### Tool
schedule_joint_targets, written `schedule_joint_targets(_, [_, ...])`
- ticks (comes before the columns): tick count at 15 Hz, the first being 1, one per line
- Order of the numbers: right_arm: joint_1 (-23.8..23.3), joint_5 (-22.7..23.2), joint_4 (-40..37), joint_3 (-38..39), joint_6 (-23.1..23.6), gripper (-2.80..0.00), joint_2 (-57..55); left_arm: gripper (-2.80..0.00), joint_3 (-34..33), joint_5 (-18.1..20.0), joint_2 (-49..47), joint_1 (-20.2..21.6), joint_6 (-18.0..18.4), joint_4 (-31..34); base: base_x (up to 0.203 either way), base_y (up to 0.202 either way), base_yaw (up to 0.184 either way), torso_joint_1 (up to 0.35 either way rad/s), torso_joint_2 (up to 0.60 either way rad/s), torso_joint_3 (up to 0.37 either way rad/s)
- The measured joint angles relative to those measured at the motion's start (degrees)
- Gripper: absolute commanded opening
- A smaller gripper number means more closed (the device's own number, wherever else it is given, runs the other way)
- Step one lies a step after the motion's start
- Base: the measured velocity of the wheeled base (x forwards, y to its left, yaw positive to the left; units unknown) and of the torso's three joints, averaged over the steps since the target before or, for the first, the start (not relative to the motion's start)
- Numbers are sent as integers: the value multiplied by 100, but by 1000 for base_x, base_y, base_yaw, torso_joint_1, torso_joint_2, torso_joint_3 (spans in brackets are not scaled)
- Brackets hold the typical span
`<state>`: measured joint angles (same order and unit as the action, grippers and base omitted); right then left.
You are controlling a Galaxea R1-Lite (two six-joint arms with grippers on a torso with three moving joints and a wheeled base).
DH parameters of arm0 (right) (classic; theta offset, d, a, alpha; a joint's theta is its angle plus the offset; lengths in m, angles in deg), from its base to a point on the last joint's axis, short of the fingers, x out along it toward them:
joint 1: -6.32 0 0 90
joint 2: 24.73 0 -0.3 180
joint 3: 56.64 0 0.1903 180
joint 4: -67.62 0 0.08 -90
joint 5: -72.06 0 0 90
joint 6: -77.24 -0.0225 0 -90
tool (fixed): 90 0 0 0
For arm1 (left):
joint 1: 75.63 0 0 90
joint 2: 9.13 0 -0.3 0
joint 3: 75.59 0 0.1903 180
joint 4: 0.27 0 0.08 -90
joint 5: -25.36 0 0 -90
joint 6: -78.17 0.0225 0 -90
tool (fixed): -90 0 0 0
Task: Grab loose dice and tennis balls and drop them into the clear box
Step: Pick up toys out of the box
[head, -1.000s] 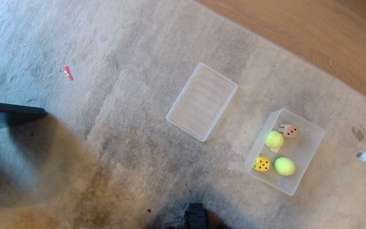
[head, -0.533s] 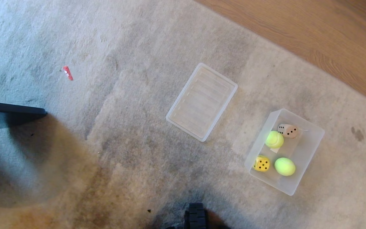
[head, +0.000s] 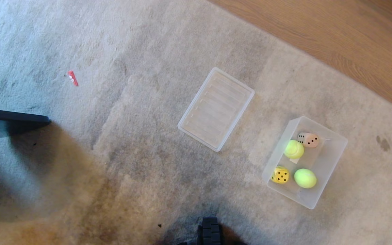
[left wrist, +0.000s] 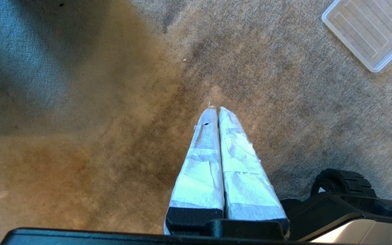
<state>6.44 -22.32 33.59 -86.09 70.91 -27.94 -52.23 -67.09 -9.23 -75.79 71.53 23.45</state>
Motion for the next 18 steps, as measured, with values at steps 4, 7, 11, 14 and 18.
schedule_joint_targets(4, [2, 180, 86, 190, 456, -280, 269, -280, 0, 0, 0, 2, 0, -2, 0, 0, 0, 0, 0, 0])
schedule_joint_targets(7, [4, 184, 80, 212, 459, -280, 320, -280, 0, 16, 0, 0, 18, -2, 0, 0, 0, 0, 0, 0])
schedule_joint_targets(11, [4, 185, 63, 212, 459, -280, 336, -280, 0, -5, 0, -2, 8, -2, 0, 0, 0, 0, 0, 0])
schedule_joint_targets(14, [4, 184, 61, 212, 457, -280, 336, -280, 0, 3, 0, 0, 33, -2, 0, 0, 0, 0, 0, 0])
schedule_joint_targets(18, [4, 186, 56, 212, 459, -280, 336, -280, 0, 24, 0, -6, 72, -6, 0, 0, 0, 3, 2, 79])
